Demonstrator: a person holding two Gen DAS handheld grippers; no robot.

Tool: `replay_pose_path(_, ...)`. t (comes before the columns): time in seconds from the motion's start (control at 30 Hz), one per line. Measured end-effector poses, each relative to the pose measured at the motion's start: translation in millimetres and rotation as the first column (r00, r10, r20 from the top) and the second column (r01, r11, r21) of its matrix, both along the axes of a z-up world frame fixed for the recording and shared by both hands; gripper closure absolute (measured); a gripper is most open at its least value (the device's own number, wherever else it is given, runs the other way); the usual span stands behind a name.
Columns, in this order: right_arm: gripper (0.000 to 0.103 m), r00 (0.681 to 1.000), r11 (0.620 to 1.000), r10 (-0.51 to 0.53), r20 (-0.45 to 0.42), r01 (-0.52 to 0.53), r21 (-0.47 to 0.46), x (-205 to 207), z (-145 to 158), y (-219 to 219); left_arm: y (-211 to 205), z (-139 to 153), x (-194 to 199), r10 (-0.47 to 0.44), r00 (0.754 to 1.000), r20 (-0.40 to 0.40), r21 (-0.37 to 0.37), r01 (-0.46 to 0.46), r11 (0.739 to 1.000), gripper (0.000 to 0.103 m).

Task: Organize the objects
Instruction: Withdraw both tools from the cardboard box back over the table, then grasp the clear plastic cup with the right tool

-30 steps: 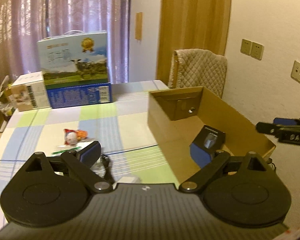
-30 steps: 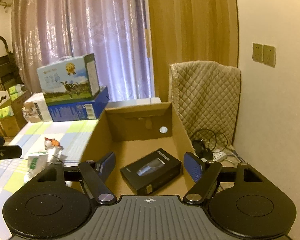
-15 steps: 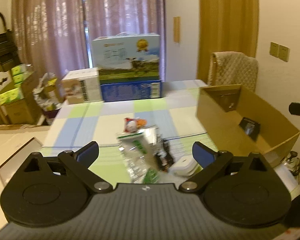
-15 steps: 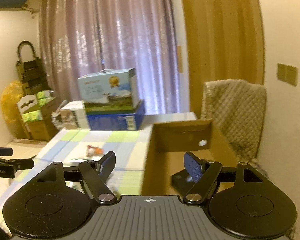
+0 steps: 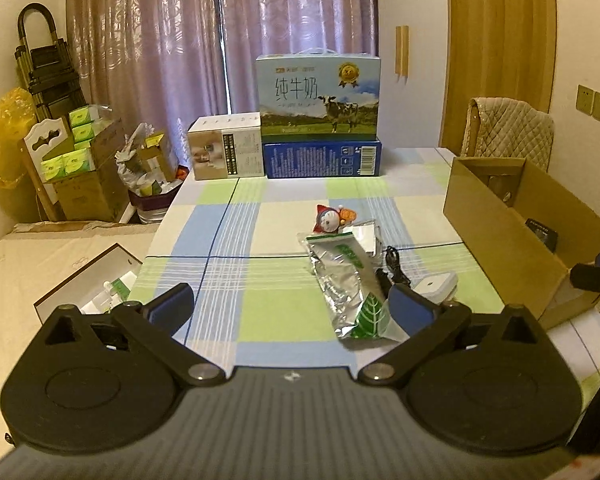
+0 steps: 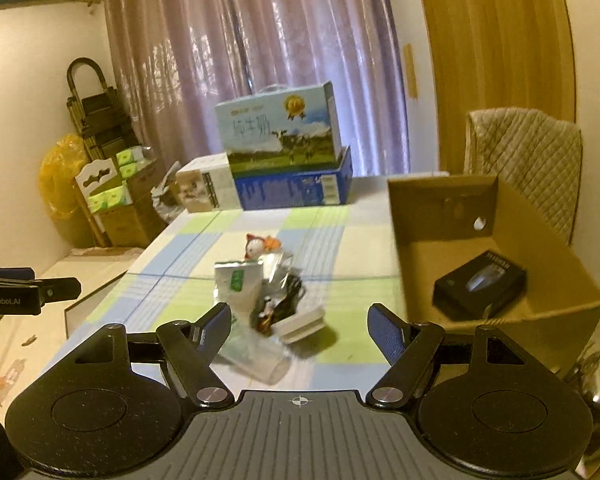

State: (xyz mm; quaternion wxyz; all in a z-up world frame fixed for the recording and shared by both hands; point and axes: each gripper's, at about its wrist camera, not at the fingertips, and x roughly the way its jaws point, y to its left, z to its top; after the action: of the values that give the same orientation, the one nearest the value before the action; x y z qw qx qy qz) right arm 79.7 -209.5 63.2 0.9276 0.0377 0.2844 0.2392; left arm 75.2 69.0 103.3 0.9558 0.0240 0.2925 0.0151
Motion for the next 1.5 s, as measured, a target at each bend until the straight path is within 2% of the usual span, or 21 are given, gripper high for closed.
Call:
replay_pose_path(0.43, 0.030, 0.996, 1.000, 0.021, -0.089, -0.021, 0.007, 11.7, -35.8, 38.7, 19.6, -32.5, 24.8, -0.010, 0.999, -0.049, 0.011, 0.010, 1.000, 0.001)
replay_pose_path(0.9, 0.017, 0.973, 0.998, 0.056, -0.224, -0.055, 0.012, 67.4, -105.8, 84.4, 40.8, -97.9, 90.3, -0.040, 0.990, -0.134, -0.014, 0.039, 0.999, 0.001)
replay_pose_path(1.13, 0.015, 0.926, 0.995, 0.020, -0.378, 0.019, 0.098, 93.5, -131.1, 89.7, 49.4, -111.8, 119.6, -0.033, 0.986, -0.165, -0.061, 0.023, 0.998, 0.001)
replay_pose_path(1.23, 0.015, 0.923, 0.994, 0.020, -0.383, 0.022, 0.105, 96.6, -133.1, 96.2, 54.3, -116.8, 130.7, -0.026, 0.982, -0.186, -0.092, 0.009, 0.996, 0.001)
replay_pose_path(1.4, 0.012, 0.910, 0.988, -0.037, -0.413, 0.095, 0.119, 108.2, -139.9, 98.0, 59.8, -122.6, 139.0, -0.036, 0.976, -0.217, -0.142, 0.005, 0.990, 0.001)
replay_pose_path(1.5, 0.012, 0.908, 0.988, -0.055, -0.416, 0.110, 0.109, 113.2, -142.7, 99.6, 59.6, -123.9, 139.3, -0.036, 0.974, -0.225, -0.138, 0.004, 0.990, 0.001)
